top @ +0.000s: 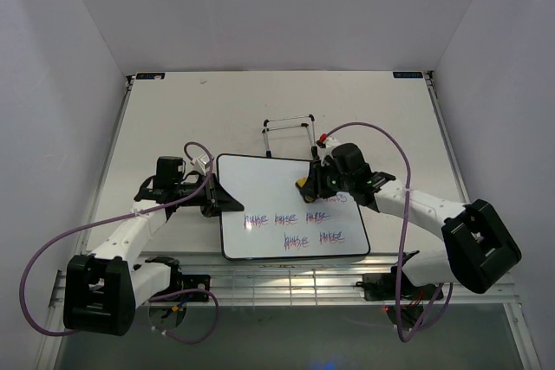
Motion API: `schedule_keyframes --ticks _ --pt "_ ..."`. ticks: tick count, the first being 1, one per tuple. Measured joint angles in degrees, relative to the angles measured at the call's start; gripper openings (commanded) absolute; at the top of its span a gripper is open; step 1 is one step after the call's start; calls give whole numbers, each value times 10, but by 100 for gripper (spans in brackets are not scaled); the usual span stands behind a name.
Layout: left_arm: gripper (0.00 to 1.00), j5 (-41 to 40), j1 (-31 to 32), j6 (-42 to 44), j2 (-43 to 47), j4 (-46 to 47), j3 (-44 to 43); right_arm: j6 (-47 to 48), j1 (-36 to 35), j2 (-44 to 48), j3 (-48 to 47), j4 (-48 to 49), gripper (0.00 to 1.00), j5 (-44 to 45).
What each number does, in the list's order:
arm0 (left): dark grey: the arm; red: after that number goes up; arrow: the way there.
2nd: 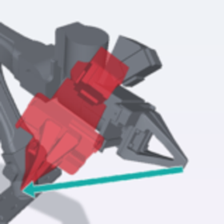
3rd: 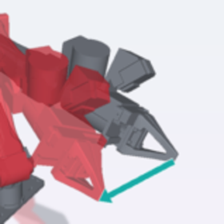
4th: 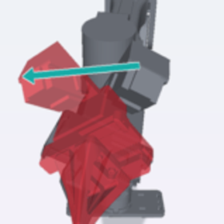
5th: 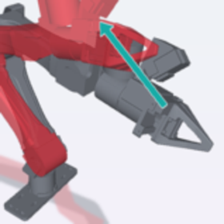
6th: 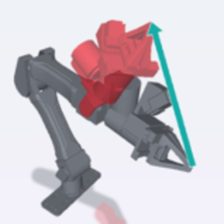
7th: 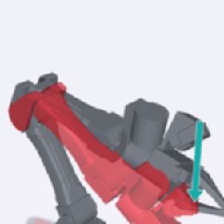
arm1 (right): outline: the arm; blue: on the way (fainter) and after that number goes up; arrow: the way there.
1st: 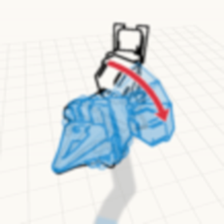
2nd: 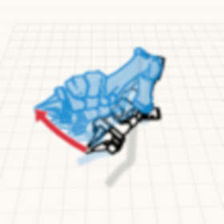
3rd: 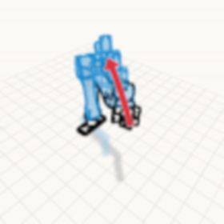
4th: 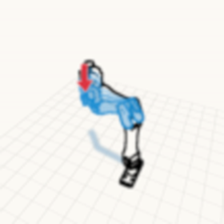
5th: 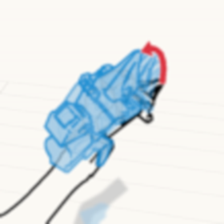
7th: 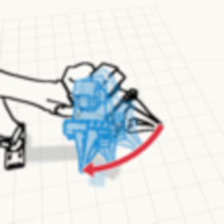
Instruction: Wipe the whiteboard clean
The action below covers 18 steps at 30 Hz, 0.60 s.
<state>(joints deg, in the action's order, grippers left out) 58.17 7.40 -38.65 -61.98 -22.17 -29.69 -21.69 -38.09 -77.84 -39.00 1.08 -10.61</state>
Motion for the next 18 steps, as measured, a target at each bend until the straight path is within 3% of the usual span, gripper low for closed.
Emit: schedule_keyframes --ticks 8,18 --pt "0 4 0 -2 2 1 0 11 -9 -9 -44 -63 9 14" --pt "0 4 -1 -2 3 1 0 7 -156 -117 -233 -110 8 -16"
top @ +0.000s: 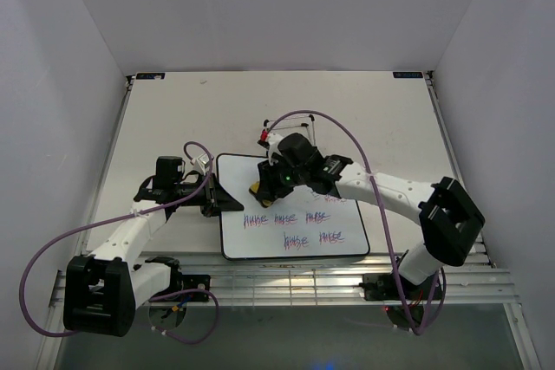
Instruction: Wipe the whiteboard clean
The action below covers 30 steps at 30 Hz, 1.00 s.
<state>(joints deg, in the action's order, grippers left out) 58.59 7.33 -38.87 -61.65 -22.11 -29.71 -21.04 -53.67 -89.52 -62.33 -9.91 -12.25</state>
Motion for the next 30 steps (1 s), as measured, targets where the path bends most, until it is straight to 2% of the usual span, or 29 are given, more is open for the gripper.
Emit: schedule_keyframes --ticks 4,9,17,21,26,30 --pt "0 -5 0 0 0 -3 0 -4 0 -17 -18 -1 8 -7" --pt "0 -8 0 -1 2 -3 0 -21 38 5 35 40 8 -21" --pt "0 -13 4 -9 12 -4 0 -26 216 137 248 73 8 -21" --pt "0 -14 6 -13 17 -5 0 -12 301 173 308 69 8 -30" --pt "0 -14 6 -14 17 -4 0 3 307 172 306 69 8 -45" --pt "0 -14 6 -14 18 -6 -2 6 263 176 288 55 8 -35"
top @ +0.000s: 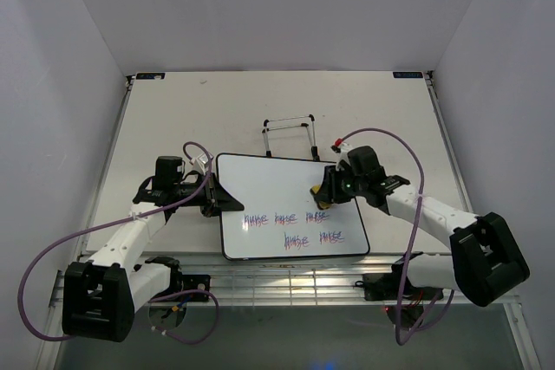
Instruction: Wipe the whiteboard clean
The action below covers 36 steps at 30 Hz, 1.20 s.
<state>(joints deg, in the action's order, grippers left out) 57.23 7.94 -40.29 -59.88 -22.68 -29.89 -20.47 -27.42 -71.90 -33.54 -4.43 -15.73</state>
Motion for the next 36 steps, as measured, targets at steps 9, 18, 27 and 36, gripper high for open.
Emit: schedule_keyframes --ticks 9,18,27,36 --pt "0 0 0 0 0 0 -1 -12 -168 -27 -88 -20 8 -3" --pt "0 -3 0 0 0 -1 -1 -8 -31 -7 -16 -1 8 -44" --pt "0 -3 0 -1 2 -1 -1 11 147 -47 21 5 8 -85" --pt "0 -4 0 -5 7 -1 -1 10 214 -73 21 12 8 -80"
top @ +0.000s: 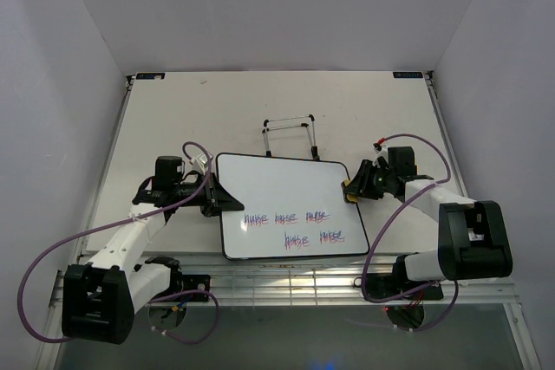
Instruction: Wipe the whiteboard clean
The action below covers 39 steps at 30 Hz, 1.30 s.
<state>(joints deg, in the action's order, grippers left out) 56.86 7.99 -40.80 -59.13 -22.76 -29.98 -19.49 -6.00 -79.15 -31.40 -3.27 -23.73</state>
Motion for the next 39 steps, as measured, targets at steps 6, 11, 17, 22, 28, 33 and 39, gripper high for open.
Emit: schedule_keyframes --ticks 6,11,17,22,28,33,39 --pt "0 0 1 0 0 0 0 8 -2 40 4 -43 8 44" --pt "0 0 1 0 0 0 0 15 0 109 -13 -161 8 141" --pt "0 0 1 -1 0 0 0 28 -15 177 -90 -217 8 148" --pt "0 0 1 -1 0 1 -1 14 -172 207 -99 -192 8 101" --pt "0 1 1 -1 -1 3 -1 -15 -454 159 -138 -146 8 134" --pt "0 1 1 -1 -1 5 -1 9 -597 47 -267 -141 8 194" --pt "0 2 1 -1 -1 5 -1 43 -674 -49 -363 -143 8 228"
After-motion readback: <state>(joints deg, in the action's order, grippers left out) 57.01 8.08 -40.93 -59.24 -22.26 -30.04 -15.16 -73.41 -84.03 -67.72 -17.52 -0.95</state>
